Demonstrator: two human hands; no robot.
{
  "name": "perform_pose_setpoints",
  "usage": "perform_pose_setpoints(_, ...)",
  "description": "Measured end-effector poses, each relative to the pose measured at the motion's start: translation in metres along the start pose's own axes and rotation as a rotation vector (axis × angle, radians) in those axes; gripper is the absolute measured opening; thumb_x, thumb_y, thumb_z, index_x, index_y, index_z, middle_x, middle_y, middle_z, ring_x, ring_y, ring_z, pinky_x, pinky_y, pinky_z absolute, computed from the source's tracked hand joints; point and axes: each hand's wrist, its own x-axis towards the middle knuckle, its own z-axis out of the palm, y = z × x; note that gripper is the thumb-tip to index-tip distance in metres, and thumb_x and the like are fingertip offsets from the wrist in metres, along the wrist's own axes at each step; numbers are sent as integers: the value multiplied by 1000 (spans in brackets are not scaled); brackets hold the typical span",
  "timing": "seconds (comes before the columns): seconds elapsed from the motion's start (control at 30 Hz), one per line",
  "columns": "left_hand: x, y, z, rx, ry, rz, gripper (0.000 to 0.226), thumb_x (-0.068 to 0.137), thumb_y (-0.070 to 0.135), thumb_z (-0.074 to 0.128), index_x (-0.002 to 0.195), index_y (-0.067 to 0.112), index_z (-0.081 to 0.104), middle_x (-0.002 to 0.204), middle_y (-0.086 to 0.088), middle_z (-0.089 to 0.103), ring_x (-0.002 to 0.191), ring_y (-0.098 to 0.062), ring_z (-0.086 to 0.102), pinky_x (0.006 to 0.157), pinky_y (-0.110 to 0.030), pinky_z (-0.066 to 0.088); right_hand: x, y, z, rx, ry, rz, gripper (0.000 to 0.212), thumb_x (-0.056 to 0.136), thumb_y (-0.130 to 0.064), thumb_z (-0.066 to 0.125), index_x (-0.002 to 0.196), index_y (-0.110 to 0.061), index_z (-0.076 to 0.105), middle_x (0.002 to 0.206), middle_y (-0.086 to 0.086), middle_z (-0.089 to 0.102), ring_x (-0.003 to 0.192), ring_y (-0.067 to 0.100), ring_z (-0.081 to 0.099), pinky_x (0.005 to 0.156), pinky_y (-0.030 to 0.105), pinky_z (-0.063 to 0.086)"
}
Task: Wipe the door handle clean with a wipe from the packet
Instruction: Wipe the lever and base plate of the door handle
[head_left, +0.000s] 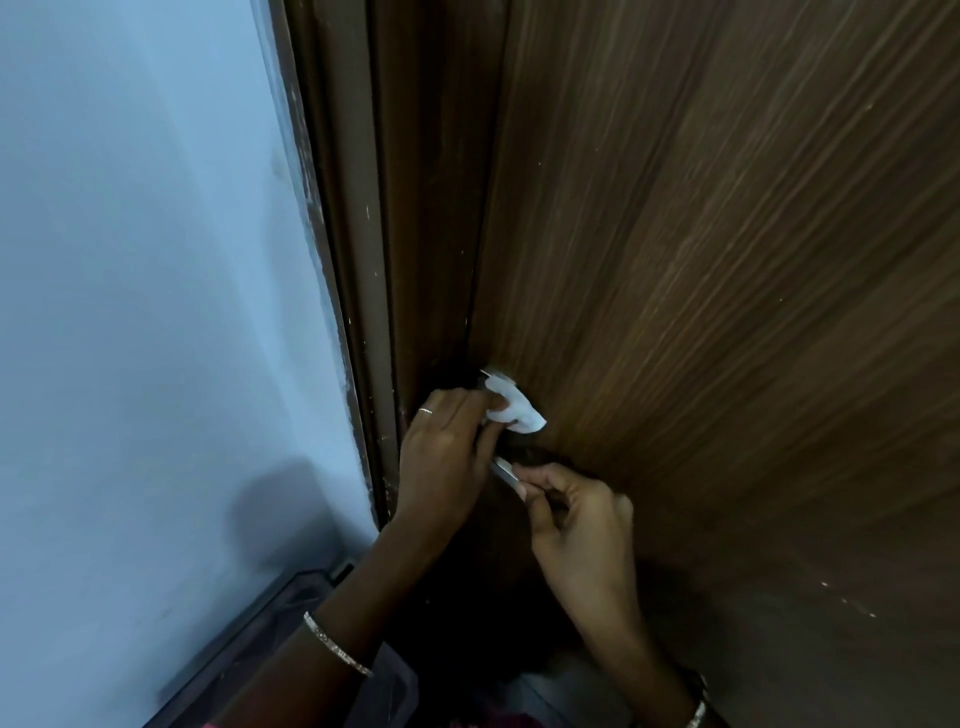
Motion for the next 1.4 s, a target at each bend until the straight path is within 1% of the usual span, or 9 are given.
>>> perform_pose_setpoints(0.2, 16, 5, 0, -130, 185, -86, 15, 89, 3, 69, 104, 5, 70, 98, -7, 72, 90, -20, 68, 79, -24, 50, -2, 3, 6, 32, 38, 11, 24, 89, -8, 69, 103, -26, 77, 98, -17, 76, 93, -10, 68, 80, 5, 53)
perform_pose_setpoints(0.37, 17, 8, 3, -33, 188, -164, 20, 88, 3, 67, 107, 4, 73, 99, -11, 77, 87, -23, 73, 81, -19, 48, -1, 3, 5, 46, 24, 33, 21, 89, -11, 70, 102, -27, 76, 96, -18, 75, 91, -9, 69, 81, 12, 57)
perform_pose_setpoints(0.5, 10, 6, 3, 22, 72, -298, 13, 90, 4, 65, 97, 5, 75, 83, -13, 77, 68, -28, 73, 58, -28, 52, -2, 1, 6, 29, 36, 25, 19, 89, -12, 69, 100, -27, 76, 89, -19, 74, 82, -8, 69, 72, 11, 57)
perform_pose_setpoints(0.63, 11, 1, 1, -4, 16, -455, 17, 97, 13, 58, 97, 10, 75, 78, -11, 75, 57, -21, 63, 53, -18, 35, -3, 0, 7, -12, 61, 6, 19, 89, -11, 70, 98, -25, 76, 90, -20, 73, 80, -11, 67, 68, -1, 48)
perform_pose_setpoints(0.73, 13, 1, -2, -1, -2, -458, 17, 96, 18, 60, 98, 14, 76, 82, -7, 77, 58, -15, 60, 47, -8, 26, -3, 0, 7, -12, 57, -6, 17, 90, -12, 69, 97, -27, 74, 92, -18, 75, 84, -8, 69, 73, 8, 55)
perform_pose_setpoints(0.87, 19, 10, -9, -49, 111, -387, 17, 92, 24, 68, 103, 16, 78, 84, 0, 79, 56, 4, 52, 43, -2, 33, -4, 1, 8, -18, 55, -13, 16, 91, -14, 67, 99, -27, 73, 98, -18, 74, 90, -7, 69, 78, 11, 56)
perform_pose_setpoints(1.0, 15, 4, -6, -45, 46, -426, 16, 93, 26, 65, 94, 17, 78, 77, 0, 77, 64, -14, 69, 50, -9, 33, -5, 0, 8, -40, 74, -10, 16, 91, -15, 67, 98, -28, 73, 96, -18, 75, 86, -8, 68, 72, 2, 50)
perform_pose_setpoints(1.2, 3, -7, 9, -282, 27, -683, 40, 94, 31, 62, 57, 18, 64, 48, 7, 57, 43, -3, 52, 42, -11, 33, -5, 1, 10, -20, 79, -26, 17, 92, -13, 65, 99, -27, 72, 93, -13, 75, 73, -8, 64, 66, 18, 56)
perform_pose_setpoints(1.4, 5, -14, 14, -1056, 88, -1349, 21, 89, 20, 71, 97, 1, 72, 97, -16, 75, 87, -29, 73, 63, -34, 62, -5, 3, 11, -2, 76, -31, 15, 92, -12, 65, 102, -23, 71, 102, -14, 73, 91, -4, 69, 79, 23, 60)
